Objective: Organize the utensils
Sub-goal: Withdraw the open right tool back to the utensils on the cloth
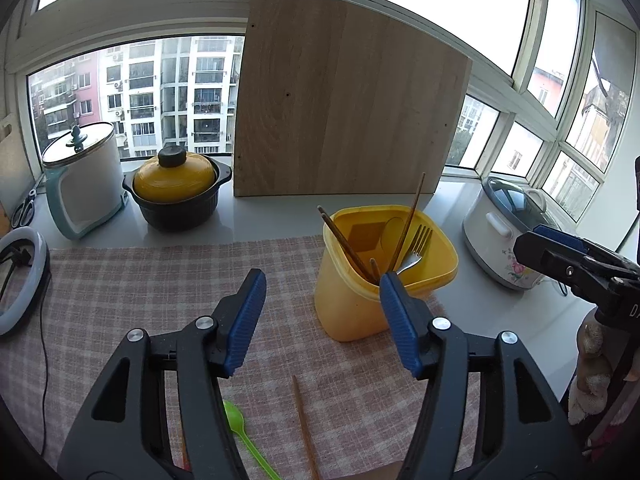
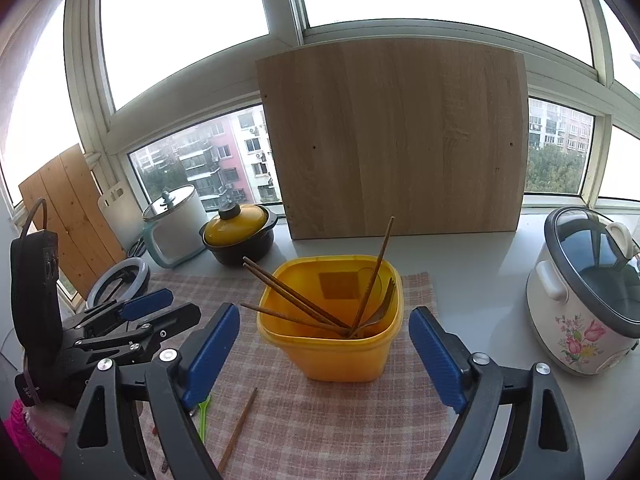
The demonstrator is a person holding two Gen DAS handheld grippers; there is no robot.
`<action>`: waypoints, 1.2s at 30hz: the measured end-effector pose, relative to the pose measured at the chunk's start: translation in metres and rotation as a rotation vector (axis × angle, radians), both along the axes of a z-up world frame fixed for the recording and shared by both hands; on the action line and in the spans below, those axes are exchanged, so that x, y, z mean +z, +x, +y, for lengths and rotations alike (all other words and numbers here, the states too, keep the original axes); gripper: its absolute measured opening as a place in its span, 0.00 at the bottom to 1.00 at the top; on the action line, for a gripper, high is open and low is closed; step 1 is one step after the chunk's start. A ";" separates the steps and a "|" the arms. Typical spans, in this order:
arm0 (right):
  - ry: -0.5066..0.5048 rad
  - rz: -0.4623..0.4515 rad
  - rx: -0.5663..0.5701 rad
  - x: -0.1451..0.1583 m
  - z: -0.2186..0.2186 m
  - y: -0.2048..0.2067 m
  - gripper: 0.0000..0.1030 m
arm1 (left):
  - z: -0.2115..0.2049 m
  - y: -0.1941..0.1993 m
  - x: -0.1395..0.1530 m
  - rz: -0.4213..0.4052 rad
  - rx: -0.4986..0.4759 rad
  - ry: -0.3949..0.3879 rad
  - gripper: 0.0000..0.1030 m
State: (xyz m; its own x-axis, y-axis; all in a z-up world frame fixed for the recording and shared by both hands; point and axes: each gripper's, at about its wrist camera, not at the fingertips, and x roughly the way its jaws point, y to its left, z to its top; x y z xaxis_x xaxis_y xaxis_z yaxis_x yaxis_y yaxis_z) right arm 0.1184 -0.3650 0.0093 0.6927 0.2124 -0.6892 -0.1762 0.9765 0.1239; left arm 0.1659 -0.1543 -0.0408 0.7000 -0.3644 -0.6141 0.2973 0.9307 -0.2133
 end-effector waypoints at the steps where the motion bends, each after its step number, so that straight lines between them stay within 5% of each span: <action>1: -0.008 -0.003 -0.003 0.000 0.002 -0.001 0.91 | 0.003 -0.001 0.000 0.001 0.002 0.001 0.59; 16: -0.008 0.007 -0.033 -0.012 0.014 -0.013 1.00 | 0.061 -0.015 -0.016 0.052 0.070 0.029 0.59; 26: 0.003 0.044 0.053 -0.039 0.025 -0.025 1.00 | 0.109 -0.018 -0.053 0.176 0.111 0.088 0.58; 29: 0.010 0.096 0.070 -0.052 0.033 -0.026 1.00 | 0.118 -0.017 -0.071 0.249 0.090 0.088 0.38; 36: 0.040 0.291 0.119 -0.094 0.058 -0.026 0.80 | 0.129 -0.012 -0.104 0.363 0.057 0.084 0.18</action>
